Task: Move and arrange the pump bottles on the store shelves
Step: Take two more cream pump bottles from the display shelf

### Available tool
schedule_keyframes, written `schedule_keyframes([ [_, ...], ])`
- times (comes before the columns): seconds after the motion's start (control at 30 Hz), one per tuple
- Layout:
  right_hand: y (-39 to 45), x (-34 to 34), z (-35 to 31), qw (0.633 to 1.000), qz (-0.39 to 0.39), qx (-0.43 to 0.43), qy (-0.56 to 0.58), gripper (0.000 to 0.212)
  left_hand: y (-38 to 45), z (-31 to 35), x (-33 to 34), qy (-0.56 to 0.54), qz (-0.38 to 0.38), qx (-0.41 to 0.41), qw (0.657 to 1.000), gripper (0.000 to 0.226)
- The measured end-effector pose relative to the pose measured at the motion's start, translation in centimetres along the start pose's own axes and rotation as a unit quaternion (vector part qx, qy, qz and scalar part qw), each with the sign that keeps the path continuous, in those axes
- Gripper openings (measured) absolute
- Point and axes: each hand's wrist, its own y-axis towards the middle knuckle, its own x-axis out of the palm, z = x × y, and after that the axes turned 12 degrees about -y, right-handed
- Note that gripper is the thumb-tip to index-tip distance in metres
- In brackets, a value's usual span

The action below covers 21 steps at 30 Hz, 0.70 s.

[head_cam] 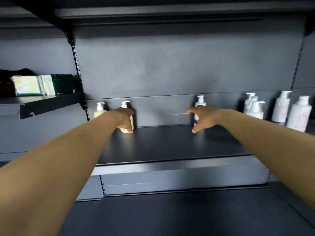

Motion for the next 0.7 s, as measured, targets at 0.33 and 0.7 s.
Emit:
schedule_keyframes([
  [0.33, -10.0, 2.5, 9.4, 0.998, -0.018, 0.043, 0.045, 0.087, -6.1, 11.5, 0.5, 0.007, -0.027, 0.033, 0.999, 0.086],
  [0.7, -17.8, 4.7, 26.0, 0.998, -0.011, 0.053, 0.021, 0.092, -8.5, 30.4, 1.1, -0.014, -0.017, 0.054, 0.998, 0.086],
])
